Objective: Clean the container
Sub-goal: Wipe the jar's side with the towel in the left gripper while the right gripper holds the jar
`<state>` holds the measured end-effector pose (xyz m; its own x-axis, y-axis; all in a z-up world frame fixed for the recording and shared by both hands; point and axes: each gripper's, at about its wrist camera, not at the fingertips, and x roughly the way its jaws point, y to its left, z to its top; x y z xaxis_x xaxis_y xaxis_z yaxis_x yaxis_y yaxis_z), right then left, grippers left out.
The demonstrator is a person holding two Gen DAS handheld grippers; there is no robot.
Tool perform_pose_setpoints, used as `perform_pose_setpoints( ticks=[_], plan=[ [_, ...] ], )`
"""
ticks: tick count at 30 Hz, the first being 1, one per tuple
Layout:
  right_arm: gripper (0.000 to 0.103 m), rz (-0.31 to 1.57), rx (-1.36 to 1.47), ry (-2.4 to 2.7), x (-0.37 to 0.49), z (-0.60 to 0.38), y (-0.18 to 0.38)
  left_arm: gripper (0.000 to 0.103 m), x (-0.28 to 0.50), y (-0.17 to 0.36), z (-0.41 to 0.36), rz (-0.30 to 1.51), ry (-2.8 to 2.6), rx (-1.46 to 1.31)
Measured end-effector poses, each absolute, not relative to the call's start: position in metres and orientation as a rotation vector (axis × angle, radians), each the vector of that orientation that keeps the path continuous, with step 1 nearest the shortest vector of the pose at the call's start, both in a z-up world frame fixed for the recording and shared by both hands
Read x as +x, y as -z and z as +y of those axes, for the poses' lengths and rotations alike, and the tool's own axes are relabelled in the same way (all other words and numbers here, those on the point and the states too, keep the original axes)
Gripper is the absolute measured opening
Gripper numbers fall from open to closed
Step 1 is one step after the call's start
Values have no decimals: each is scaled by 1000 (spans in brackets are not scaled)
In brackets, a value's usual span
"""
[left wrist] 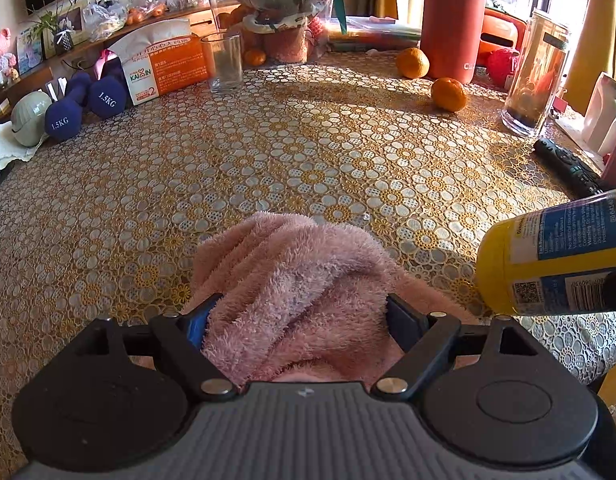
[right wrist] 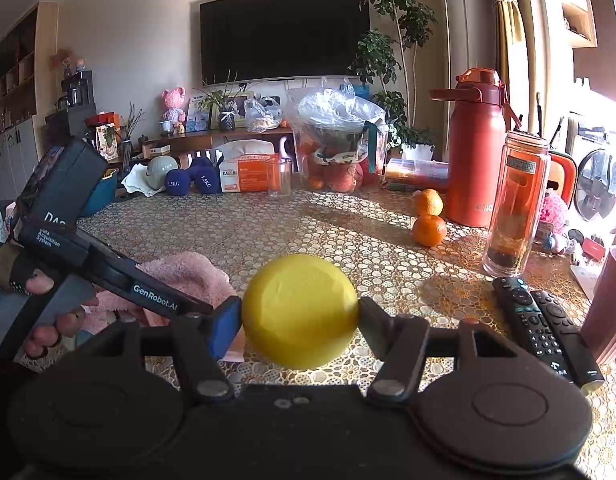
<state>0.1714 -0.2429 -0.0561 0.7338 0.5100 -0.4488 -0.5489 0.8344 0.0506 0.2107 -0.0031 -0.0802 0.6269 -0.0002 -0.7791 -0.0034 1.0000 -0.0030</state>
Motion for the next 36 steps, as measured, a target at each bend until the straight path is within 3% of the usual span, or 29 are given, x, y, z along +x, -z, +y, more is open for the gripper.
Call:
perform_pose_setpoints(
  ticks=[1,2,3,6,13,21,28,36],
  plan=[
    [62,468,-87,-583,171,-243,56,73,210,80,-1,889,2,-16],
    [62,468,-85,-582,171,-243,57,58,209,79,1,886,3,-23],
    [62,468,-85,-581,171,-244,57,51,209,78,3,883,9,-36],
    [62,468,-86,-578,170,-244,57,36,205,72,15,867,37,-97],
    [62,472,-107,-582,166,-245,58,33,177,33,28,776,229,-170],
    [62,472,-169,-610,154,-242,60,33,157,-10,-15,712,518,-121],
    [62,456,-217,-621,149,-233,59,33,169,4,-49,755,567,-76],
    [62,461,-219,-620,151,-231,58,33,192,23,-22,819,398,-59]
  ],
)
